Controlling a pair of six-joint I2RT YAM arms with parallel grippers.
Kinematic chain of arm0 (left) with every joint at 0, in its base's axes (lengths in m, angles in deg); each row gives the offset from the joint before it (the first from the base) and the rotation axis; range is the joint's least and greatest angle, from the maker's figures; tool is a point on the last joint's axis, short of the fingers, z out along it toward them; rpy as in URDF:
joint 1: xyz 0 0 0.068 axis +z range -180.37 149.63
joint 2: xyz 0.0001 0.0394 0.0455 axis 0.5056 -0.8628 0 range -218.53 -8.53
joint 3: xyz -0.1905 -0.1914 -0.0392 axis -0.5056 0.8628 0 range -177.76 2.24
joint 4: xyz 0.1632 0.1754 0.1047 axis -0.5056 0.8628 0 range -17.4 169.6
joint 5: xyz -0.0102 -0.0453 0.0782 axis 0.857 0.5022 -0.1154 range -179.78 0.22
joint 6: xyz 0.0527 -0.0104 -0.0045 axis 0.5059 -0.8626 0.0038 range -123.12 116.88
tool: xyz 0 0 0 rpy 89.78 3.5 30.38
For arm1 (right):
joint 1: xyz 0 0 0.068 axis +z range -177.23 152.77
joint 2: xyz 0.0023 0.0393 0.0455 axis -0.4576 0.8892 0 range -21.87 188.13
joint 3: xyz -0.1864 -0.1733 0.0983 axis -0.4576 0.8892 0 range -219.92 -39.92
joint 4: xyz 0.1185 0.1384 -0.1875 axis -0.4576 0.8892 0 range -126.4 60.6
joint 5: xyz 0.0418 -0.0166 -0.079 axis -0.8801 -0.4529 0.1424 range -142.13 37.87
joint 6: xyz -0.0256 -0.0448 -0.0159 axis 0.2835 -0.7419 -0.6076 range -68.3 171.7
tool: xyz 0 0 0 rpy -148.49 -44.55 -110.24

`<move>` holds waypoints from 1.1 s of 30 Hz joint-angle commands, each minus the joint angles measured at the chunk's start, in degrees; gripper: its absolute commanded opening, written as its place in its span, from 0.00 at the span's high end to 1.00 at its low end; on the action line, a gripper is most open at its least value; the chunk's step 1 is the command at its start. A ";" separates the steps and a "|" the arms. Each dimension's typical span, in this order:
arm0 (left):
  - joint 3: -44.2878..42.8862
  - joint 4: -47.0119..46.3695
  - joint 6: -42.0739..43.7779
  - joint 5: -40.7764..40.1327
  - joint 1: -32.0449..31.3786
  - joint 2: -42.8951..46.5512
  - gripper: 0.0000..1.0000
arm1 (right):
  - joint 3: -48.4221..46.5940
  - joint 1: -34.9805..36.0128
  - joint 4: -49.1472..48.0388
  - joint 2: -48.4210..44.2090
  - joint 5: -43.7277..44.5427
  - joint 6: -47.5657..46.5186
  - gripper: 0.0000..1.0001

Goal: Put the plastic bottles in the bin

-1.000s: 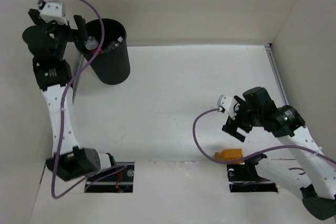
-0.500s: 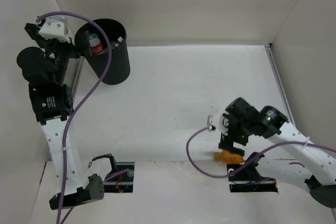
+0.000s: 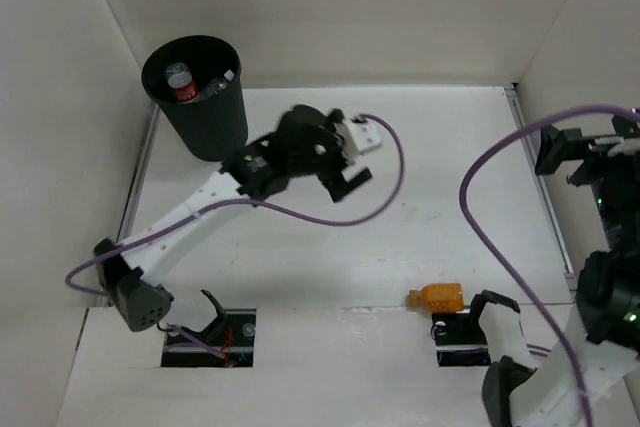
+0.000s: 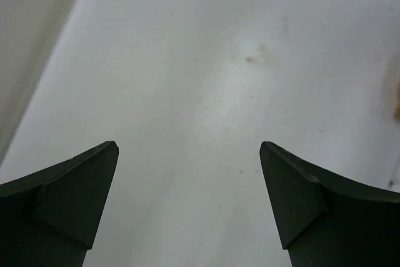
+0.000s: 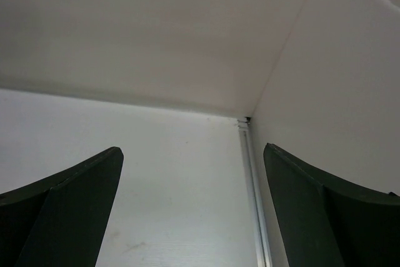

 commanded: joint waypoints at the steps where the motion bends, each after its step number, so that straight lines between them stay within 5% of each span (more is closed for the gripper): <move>1: -3.94 -1.16 -0.19 -1.32 -10.91 -3.80 0.00 | 5.84 -8.00 -3.89 -3.73 -2.84 10.92 0.00; 8: -0.17 -10.91 -11.88 2.81 -21.66 -15.58 0.00 | 17.64 -25.23 -9.34 -16.31 -9.42 23.24 0.00; 14: 0.72 -19.27 -18.57 5.18 -24.55 -24.89 0.01 | 15.98 -30.35 -9.86 -19.13 -10.94 26.40 0.00; 23: -3.06 -22.36 -22.08 9.65 -28.87 -35.45 0.01 | 10.70 -30.08 -14.78 -11.41 -9.08 36.33 0.00; 33: 1.50 -21.91 -25.87 12.83 -31.85 -33.52 0.00 | -1.16 -32.37 -16.01 3.98 -17.70 39.15 0.00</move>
